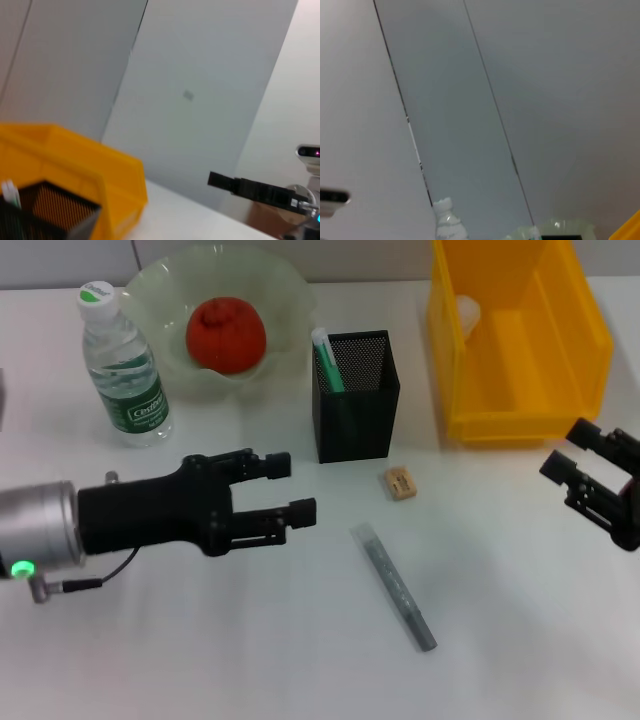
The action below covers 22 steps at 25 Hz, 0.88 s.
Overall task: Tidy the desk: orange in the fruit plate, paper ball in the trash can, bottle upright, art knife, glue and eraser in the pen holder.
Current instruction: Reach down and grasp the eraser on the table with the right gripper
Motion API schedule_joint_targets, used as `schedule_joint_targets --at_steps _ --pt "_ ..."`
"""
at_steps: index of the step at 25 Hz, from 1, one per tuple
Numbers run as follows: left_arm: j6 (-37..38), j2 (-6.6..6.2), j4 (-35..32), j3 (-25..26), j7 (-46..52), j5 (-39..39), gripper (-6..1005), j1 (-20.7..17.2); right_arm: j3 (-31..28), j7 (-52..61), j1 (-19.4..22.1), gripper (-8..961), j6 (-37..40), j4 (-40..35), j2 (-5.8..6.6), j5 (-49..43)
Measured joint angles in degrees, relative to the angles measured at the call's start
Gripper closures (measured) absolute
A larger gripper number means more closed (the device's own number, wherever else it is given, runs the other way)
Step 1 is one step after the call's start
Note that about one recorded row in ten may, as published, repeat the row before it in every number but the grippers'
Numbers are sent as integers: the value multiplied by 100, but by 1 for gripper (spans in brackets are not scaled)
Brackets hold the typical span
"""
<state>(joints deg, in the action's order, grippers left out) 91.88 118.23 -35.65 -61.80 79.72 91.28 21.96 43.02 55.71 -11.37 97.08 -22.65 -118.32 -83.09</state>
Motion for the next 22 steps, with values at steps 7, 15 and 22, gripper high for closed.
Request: schedule_joint_targets --at_steps 7,15,22 --pt "46 -2 -1029 -12 2662 1288 226 475 31 -20 -71 339 -217 -30 -34 -205" --pt "53 37 -2593 -982 5245 2911 226 956 35 -26 -252 339 -343 1 -65 -346" --pt "19 60 -3810 -1671 6360 3731 226 1057 36 -29 -328 340 -347 16 -68 -352"
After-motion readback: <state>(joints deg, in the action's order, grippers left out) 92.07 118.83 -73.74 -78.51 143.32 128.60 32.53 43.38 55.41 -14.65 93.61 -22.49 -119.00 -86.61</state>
